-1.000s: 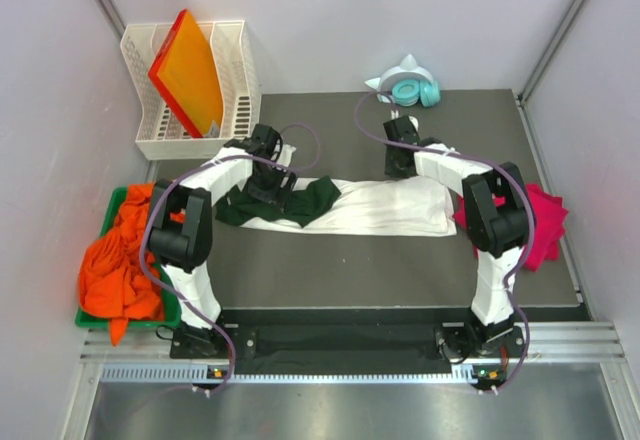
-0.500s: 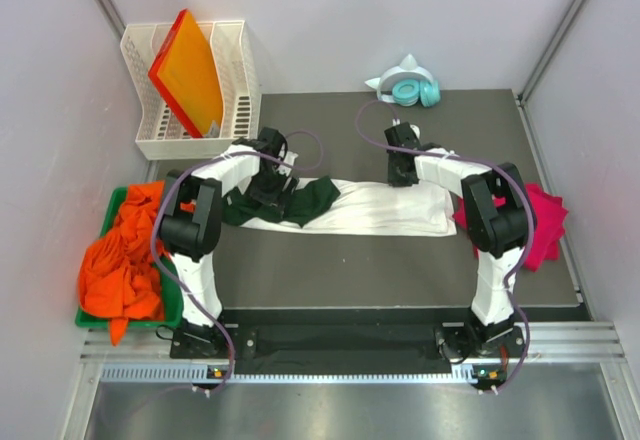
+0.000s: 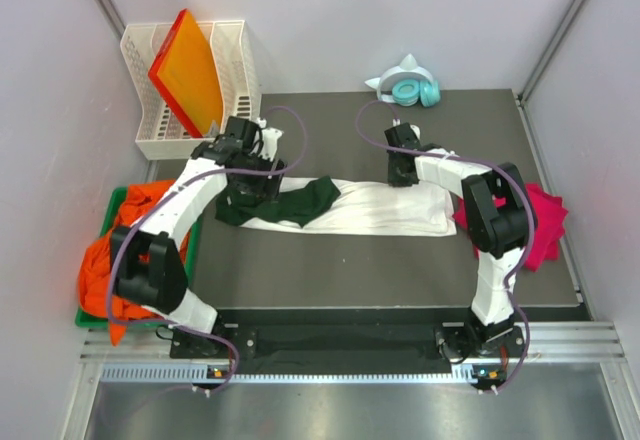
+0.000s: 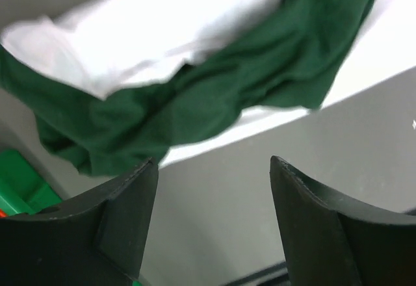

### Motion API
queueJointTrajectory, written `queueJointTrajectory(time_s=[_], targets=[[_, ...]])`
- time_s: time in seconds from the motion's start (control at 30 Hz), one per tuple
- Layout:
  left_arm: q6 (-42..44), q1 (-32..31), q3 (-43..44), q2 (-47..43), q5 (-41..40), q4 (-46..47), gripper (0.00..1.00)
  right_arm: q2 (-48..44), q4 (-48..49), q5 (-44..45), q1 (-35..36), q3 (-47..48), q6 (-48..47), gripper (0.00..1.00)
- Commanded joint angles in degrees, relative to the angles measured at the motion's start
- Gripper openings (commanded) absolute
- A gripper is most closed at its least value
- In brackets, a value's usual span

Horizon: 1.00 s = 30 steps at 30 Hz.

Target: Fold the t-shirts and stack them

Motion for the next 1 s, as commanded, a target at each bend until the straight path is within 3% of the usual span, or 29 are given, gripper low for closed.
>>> queueJointTrajectory(time_s=[0.0,0.03,0.07,0.1,0.53,0.97], targets=[[1.9,0.0,-7.6,-1.0,-0.3,-3.3,0.59,-1.7,-1.9,1.5,-0.7,-1.4,0.2,0.11],[1.8,0.0,-8.4,-0.6,-1.1,-3.4,0.46,-1.7,-1.9,1.4,-0.7,-1.3,0.2,0.11],[1.7,0.0,-9.1,-0.2,-1.1,-3.2,0.27,-1.7,-1.8,1.4,-0.6,-1.3,0.4,0.11],[1.7,0.0,-10.1,0.6,-1.0,-2.9,0.0,-1.6,-1.8,1.4,-0.7,-1.3,0.4,0.1],[0.6,0.0,-11.2,9.9,-6.4,2.3,0.0,0.7,-1.7,2.4,-0.7,-2.7,1.4,0.08],[0.2,-0.1,-0.2,23.6,-8.7,1.1,0.0,-6.1,-6.8,2.9,0.1,-10.4,5.6,0.0]])
